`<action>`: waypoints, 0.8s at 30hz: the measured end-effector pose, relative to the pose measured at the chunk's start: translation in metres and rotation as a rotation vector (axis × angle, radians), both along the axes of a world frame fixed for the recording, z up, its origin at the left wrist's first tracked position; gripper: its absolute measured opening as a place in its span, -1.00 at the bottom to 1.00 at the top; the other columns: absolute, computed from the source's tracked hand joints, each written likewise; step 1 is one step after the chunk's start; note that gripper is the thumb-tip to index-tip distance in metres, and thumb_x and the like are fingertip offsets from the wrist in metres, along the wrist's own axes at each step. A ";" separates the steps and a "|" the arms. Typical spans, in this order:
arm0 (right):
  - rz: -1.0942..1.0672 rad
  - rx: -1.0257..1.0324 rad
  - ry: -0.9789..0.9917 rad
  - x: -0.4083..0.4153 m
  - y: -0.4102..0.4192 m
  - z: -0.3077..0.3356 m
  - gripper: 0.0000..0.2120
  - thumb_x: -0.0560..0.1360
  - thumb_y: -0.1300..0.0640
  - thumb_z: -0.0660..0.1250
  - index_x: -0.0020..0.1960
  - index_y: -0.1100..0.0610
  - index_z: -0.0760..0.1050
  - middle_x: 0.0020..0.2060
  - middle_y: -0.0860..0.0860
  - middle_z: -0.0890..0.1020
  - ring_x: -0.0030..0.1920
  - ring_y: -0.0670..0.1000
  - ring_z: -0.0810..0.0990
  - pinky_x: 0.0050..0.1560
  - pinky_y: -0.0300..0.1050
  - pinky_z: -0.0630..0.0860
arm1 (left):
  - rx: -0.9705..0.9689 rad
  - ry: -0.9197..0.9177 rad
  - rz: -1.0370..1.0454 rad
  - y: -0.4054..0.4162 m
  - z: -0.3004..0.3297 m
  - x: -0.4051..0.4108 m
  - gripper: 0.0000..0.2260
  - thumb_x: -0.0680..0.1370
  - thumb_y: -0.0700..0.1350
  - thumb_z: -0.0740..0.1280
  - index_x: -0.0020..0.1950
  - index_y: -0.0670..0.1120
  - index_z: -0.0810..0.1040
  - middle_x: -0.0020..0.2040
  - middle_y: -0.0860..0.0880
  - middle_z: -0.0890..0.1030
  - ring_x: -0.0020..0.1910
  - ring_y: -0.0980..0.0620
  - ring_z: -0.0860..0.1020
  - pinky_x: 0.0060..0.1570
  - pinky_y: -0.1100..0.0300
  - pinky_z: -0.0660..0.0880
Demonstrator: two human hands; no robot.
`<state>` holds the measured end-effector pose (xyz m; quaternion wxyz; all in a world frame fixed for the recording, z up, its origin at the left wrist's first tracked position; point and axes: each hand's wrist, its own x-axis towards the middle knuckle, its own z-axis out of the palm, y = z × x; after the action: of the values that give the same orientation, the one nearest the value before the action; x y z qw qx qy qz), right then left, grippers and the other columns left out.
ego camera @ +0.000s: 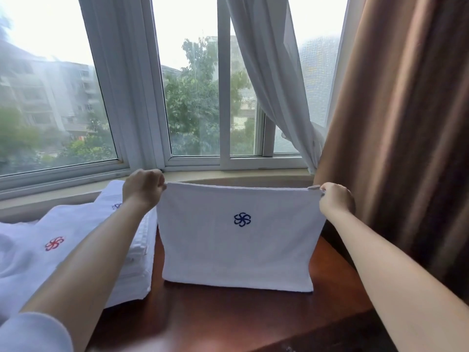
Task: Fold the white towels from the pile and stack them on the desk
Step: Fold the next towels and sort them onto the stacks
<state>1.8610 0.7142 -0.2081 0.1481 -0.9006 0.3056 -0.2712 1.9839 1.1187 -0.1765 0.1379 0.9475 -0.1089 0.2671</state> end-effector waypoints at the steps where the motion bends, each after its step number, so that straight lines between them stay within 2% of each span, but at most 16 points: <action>1: -0.001 0.022 0.017 0.000 0.000 -0.003 -0.66 0.48 0.35 0.19 0.15 0.12 0.59 0.11 0.22 0.60 0.14 0.25 0.53 0.06 -0.06 0.48 | 0.067 0.007 0.019 0.000 -0.003 0.000 -0.85 0.53 -0.07 0.38 0.03 -0.11 0.60 -0.01 -0.24 0.61 0.02 -0.26 0.55 -0.07 0.05 0.45; 4: 0.010 0.084 0.063 0.005 0.000 -0.014 -0.75 0.51 0.29 0.20 0.04 0.11 0.61 0.08 0.22 0.60 0.09 0.25 0.56 -0.02 -0.08 0.47 | 0.250 0.070 0.054 -0.002 -0.017 0.003 -0.77 0.56 -0.07 0.33 0.20 -0.06 0.54 0.10 -0.17 0.61 0.10 -0.22 0.56 -0.01 0.08 0.45; 7: 0.017 0.081 0.120 0.012 -0.003 -0.029 -0.78 0.53 0.28 0.18 0.03 0.14 0.58 0.06 0.21 0.58 0.06 0.25 0.55 -0.06 -0.09 0.45 | 0.223 0.158 0.075 -0.004 -0.037 0.013 -0.80 0.60 -0.10 0.23 0.10 -0.09 0.62 0.13 -0.15 0.56 0.09 -0.21 0.55 -0.07 0.11 0.42; 9: 0.010 0.118 0.075 0.023 -0.006 -0.045 -0.79 0.54 0.29 0.16 0.03 0.19 0.56 0.06 0.23 0.55 0.05 0.26 0.53 -0.05 -0.06 0.45 | 0.105 0.215 0.083 -0.009 -0.052 0.021 -0.78 0.62 -0.10 0.20 0.07 -0.15 0.61 0.13 -0.18 0.52 0.07 -0.25 0.54 -0.10 0.09 0.39; 11: -0.024 0.241 -0.035 0.037 -0.006 -0.061 -0.85 0.54 0.29 0.16 0.00 0.22 0.50 0.04 0.26 0.54 -0.02 0.25 0.52 -0.10 -0.05 0.43 | -0.041 0.233 0.084 -0.017 -0.064 0.031 -0.79 0.63 -0.13 0.19 0.06 -0.20 0.57 0.11 -0.23 0.52 0.03 -0.27 0.55 -0.08 0.04 0.41; 13: -0.072 0.426 -0.156 0.055 -0.004 -0.073 -0.92 0.55 0.27 0.17 0.00 0.22 0.43 0.03 0.28 0.54 -0.09 0.21 0.48 -0.14 -0.06 0.39 | -0.208 0.262 0.076 -0.028 -0.073 0.043 -0.88 0.60 -0.23 0.19 -0.02 -0.22 0.50 0.02 -0.25 0.55 -0.09 -0.28 0.59 -0.12 0.05 0.46; 15: -0.086 0.545 -0.268 0.076 -0.005 -0.073 -0.91 0.57 0.25 0.16 0.05 0.23 0.39 0.06 0.29 0.54 -0.02 0.24 0.50 -0.07 -0.01 0.39 | -0.399 0.292 0.051 -0.037 -0.074 0.056 -0.95 0.57 -0.31 0.20 -0.03 -0.20 0.43 -0.05 -0.23 0.54 -0.18 -0.29 0.61 -0.14 -0.02 0.56; 17: -0.049 0.556 -0.386 0.096 -0.006 -0.059 -0.94 0.59 0.24 0.16 0.05 0.21 0.34 -0.02 0.26 0.55 -0.03 0.22 0.51 -0.09 -0.01 0.35 | -0.547 0.231 0.043 -0.045 -0.063 0.070 -0.95 0.58 -0.30 0.17 0.00 -0.21 0.40 -0.05 -0.26 0.54 -0.17 -0.31 0.60 -0.15 -0.10 0.57; 20: 0.045 0.499 -0.609 0.114 -0.004 -0.023 -0.90 0.60 0.26 0.14 -0.01 0.13 0.22 -0.22 0.07 0.46 -0.15 0.09 0.44 -0.21 -0.13 0.20 | -0.587 0.018 0.056 -0.050 -0.028 0.086 -0.91 0.62 -0.24 0.16 0.02 -0.25 0.40 -0.03 -0.35 0.58 -0.07 -0.34 0.55 -0.20 0.05 0.35; 24: 0.067 0.430 -0.777 0.107 0.000 0.019 -0.89 0.59 0.25 0.12 -0.02 0.11 0.19 -0.19 0.05 0.45 -0.16 0.01 0.40 -0.23 -0.17 0.16 | -0.646 -0.121 -0.008 -0.045 0.014 0.072 -0.89 0.63 -0.21 0.16 0.01 -0.26 0.40 -0.03 -0.32 0.57 -0.08 -0.28 0.51 -0.21 0.09 0.24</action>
<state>1.9682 0.7140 -0.1891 0.4445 -0.6900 0.2476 -0.5148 2.0557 1.0739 -0.1628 0.4257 0.8368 -0.0301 0.3430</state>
